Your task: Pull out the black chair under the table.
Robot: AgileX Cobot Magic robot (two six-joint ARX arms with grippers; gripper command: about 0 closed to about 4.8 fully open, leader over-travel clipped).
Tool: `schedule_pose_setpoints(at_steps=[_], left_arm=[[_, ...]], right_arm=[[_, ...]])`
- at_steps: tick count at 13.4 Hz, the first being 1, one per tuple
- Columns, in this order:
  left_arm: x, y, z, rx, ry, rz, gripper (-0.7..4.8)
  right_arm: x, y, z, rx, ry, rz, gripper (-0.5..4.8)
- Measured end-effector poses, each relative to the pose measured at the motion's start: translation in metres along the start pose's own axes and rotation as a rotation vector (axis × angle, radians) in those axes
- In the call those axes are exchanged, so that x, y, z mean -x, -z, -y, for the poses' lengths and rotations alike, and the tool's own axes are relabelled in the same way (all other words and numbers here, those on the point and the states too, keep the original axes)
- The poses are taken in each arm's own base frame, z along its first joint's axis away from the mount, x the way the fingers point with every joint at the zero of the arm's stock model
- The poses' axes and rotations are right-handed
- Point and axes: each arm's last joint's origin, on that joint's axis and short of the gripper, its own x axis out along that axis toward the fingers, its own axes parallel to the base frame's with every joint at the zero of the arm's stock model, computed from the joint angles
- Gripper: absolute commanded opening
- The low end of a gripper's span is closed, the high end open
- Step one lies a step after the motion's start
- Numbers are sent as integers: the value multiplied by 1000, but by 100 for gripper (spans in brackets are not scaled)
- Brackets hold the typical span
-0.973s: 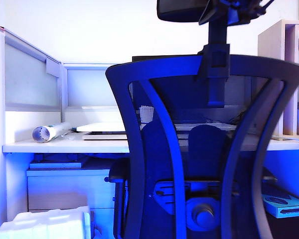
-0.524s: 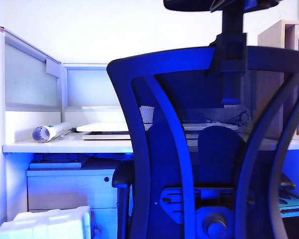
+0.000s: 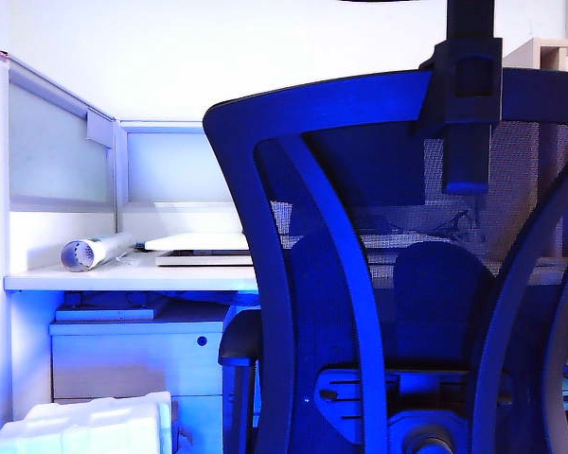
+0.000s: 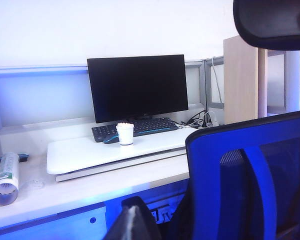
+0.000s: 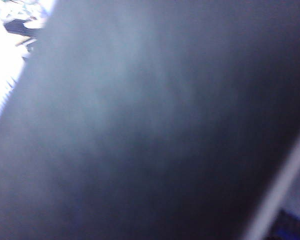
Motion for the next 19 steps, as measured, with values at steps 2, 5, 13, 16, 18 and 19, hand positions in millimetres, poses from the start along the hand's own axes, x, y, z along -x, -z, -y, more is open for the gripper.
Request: schedule_pose_setpoints(at_steps=[2,5,13,16,18,19], left_arm=[[0,0,0,0,0,0,-4],[0,0,0,0,0,0,-4],[0,0,-1,1,-26,-1,-4],[0,0,-1,1,-26,-1,-4],[0,0,-1,1,-26,-1,-4],[0,0,-1,1,-26,-1,-4]], right_arm=[[0,-1,-1,3,-8,10,64],[11,-20,-6,-75,-35,127,370],[38,4,-16,-132,-52,42,404],[79,42,-29,-123,67,86,400],[105,65,-36,-107,165,156,370],[118,79,-39,-100,224,201,303]])
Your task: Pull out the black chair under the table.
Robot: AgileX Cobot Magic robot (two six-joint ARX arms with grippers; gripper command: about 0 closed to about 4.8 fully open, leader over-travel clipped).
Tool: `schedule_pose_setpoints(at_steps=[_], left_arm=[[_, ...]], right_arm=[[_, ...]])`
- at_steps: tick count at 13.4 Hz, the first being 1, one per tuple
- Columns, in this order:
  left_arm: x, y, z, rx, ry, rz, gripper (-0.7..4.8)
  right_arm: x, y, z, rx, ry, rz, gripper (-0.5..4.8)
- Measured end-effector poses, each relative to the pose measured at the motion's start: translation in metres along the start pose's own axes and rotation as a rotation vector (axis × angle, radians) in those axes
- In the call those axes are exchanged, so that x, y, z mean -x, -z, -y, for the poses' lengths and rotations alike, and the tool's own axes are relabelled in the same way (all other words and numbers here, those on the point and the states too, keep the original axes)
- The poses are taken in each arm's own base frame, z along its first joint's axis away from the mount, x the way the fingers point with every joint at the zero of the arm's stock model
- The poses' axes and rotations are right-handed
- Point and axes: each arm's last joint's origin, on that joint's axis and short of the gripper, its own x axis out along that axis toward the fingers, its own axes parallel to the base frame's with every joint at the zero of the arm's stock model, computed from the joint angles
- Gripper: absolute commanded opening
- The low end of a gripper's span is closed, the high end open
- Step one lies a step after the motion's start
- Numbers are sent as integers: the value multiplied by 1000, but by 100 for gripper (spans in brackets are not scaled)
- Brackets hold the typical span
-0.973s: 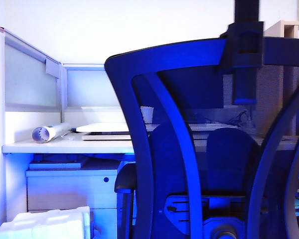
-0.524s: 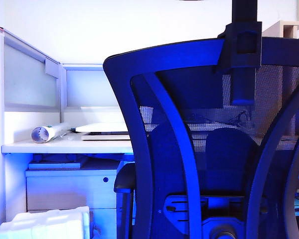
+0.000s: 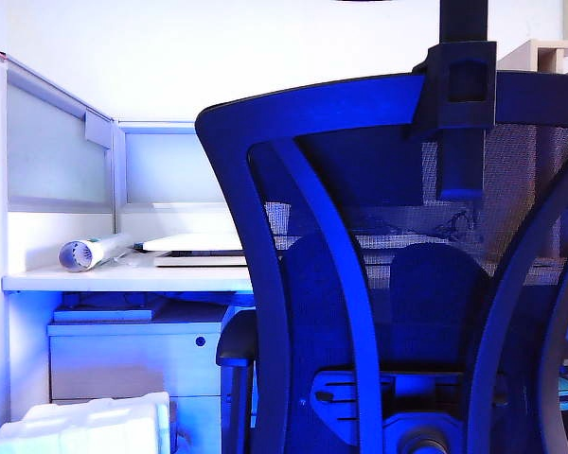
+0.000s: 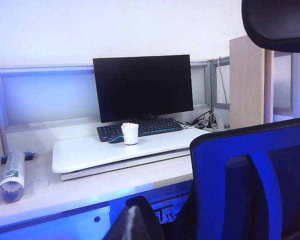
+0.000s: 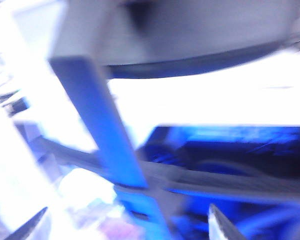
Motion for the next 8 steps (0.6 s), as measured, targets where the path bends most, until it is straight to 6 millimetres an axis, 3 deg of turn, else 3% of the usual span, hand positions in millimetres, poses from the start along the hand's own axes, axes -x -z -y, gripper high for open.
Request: schedule_pose_setpoints(at_steps=[1,2,5,8], left_arm=[[0,0,0,0,0,0,-4],[0,0,0,1,-1,-3,-4],[0,2,0,8,-2,-22,-4],[0,3,0,10,-2,-30,-4]], right_arm=[[10,12,2,3,34,23,84],[23,29,4,23,81,43,-6],[43,87,19,116,287,97,-8],[29,105,26,84,322,-12,-8]])
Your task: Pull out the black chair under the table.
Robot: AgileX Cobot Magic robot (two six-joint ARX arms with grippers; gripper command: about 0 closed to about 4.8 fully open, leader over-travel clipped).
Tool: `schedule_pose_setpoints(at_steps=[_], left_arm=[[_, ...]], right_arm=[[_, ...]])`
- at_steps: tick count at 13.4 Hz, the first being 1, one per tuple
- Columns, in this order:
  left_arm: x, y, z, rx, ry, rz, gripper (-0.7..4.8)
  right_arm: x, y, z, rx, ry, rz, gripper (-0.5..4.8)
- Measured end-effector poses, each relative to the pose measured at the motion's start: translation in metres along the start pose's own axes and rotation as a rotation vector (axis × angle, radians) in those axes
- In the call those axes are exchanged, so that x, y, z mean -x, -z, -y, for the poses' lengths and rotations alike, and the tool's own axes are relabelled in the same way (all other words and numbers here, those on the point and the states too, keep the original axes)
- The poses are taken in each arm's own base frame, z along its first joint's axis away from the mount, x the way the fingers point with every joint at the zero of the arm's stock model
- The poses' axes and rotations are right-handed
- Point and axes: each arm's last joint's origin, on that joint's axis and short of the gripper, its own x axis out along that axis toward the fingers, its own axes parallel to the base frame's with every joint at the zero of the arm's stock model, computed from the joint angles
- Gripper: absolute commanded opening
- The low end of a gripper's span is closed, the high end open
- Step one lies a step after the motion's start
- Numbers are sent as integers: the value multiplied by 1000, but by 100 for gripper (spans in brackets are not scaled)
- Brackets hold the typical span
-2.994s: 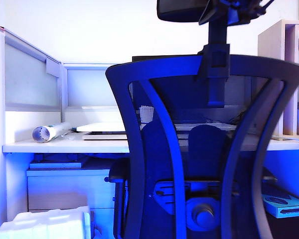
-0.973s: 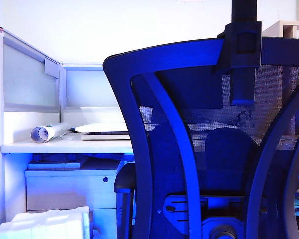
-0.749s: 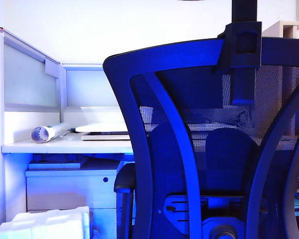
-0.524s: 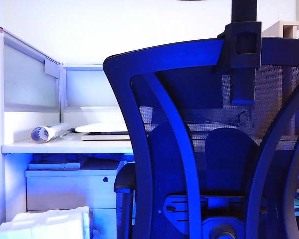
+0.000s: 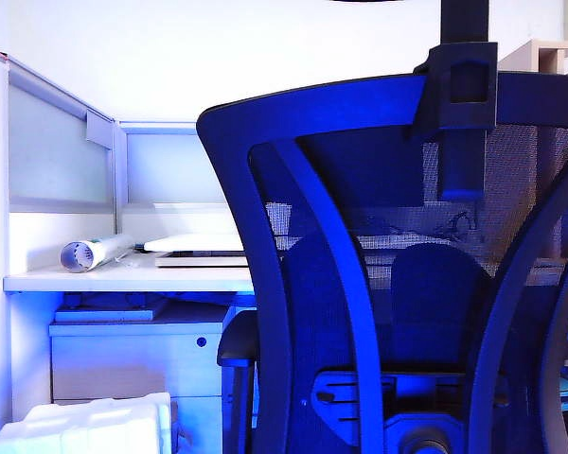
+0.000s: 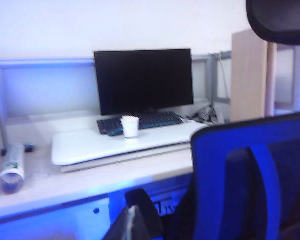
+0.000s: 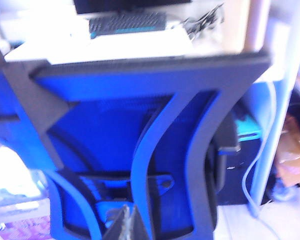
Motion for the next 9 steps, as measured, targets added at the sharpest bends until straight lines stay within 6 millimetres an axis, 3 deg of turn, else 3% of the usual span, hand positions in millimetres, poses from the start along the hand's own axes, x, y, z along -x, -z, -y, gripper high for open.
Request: schedule_pose_setpoints(at_steps=[6,9], left_arm=[[1,16,-1,-24,-38,-164,-4],[2,18,-3,-39,-102,-184,-4]], right_arm=[[-23,39,2,16,30,-41,-8],[-26,47,5,35,53,-52,-8]])
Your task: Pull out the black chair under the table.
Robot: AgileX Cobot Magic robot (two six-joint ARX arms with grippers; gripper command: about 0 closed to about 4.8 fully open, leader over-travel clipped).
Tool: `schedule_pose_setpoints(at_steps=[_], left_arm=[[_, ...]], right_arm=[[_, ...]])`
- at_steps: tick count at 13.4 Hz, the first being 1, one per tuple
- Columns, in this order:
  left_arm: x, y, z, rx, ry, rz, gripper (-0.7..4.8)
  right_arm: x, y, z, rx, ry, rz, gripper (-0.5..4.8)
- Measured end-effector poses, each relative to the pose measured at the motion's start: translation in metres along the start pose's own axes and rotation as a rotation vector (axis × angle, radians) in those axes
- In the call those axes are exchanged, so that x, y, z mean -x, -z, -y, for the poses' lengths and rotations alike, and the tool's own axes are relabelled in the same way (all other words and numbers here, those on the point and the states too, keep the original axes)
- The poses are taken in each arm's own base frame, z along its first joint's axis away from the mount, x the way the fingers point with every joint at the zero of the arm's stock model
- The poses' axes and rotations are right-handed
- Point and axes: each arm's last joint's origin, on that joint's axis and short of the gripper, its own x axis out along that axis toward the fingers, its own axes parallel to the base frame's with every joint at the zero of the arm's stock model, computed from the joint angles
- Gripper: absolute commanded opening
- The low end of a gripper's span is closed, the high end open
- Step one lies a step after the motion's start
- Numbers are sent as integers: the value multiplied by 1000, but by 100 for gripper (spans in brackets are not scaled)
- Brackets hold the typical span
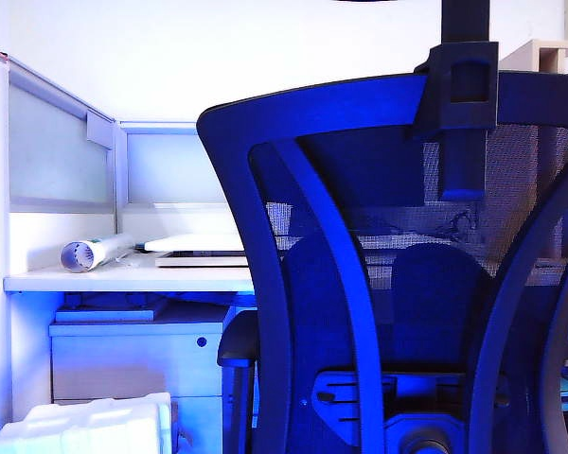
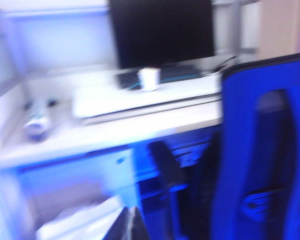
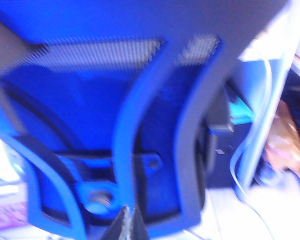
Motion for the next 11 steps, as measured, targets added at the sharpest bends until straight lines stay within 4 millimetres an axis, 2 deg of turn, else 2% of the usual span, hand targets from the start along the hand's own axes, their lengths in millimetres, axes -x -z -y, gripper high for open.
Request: schedule_pose_setpoints(at_steps=[3,5,8,11], left_arm=[[0,6,-4,-13,-136,-73,-5],[1,9,-4,-12,-169,-106,-5],[4,26,-5,4,-217,-282,-5],[5,27,-5,3,-233,-295,-4]], right_arm=[[-5,13,6,-5,67,-31,-8],[-6,17,11,-22,69,-29,-8],[-11,33,15,-32,63,-86,-7],[-12,36,15,-32,64,-100,-5]])
